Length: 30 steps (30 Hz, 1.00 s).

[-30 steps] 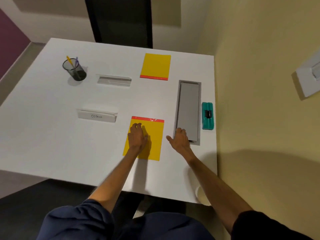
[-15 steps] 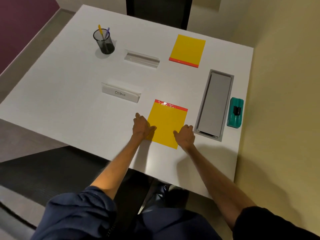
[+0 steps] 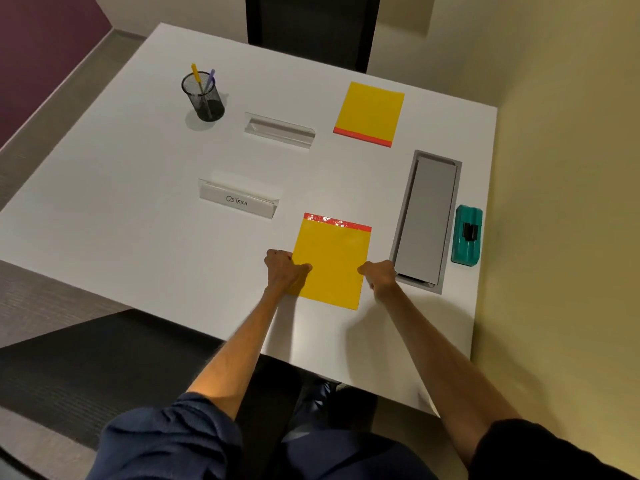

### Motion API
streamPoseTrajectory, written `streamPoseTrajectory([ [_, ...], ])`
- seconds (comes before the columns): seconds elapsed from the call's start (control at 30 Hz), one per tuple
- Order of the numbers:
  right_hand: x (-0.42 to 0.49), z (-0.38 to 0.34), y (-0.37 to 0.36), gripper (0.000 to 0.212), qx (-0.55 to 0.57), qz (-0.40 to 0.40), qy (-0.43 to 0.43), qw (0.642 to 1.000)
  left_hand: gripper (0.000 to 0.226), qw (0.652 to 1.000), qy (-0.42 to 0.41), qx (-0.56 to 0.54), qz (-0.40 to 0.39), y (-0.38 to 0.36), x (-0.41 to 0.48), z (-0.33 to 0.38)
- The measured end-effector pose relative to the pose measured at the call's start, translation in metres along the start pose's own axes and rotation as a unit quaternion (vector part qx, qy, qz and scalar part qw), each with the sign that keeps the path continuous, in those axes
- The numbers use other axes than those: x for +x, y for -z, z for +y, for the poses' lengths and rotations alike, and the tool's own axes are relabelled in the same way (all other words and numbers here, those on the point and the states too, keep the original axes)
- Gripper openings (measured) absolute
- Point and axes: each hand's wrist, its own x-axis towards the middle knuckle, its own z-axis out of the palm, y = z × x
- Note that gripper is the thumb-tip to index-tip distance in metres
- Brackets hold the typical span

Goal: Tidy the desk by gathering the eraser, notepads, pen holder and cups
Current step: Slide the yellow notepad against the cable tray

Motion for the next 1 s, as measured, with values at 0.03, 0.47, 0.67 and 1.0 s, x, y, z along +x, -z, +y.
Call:
streamPoseTrajectory([
  [0.03, 0.0, 0.001, 0.002, 0.015, 0.0, -0.006, -0.003, 1.0, 0.039, 1.0, -0.002, -0.015, 0.002, 0.001, 0.0, 0.001],
  [0.47, -0.01, 0.006, 0.055, 0.014, 0.075, 0.014, 0.069, 0.995, 0.051, 0.954, -0.2, -0.196, -0.111, 0.021, -0.003, 0.064],
  [0.67, -0.016, -0.002, 0.083, 0.089, -0.138, 0.18, 0.28, 0.933, 0.05, 0.942, -0.246, -0.134, -0.184, 0.018, -0.003, 0.095],
  [1.0, -0.013, 0.049, 0.097, 0.118, -0.404, 0.135, 0.342, 0.838, 0.056, 0.904, -0.306, 0.067, -0.292, -0.04, -0.028, 0.128],
])
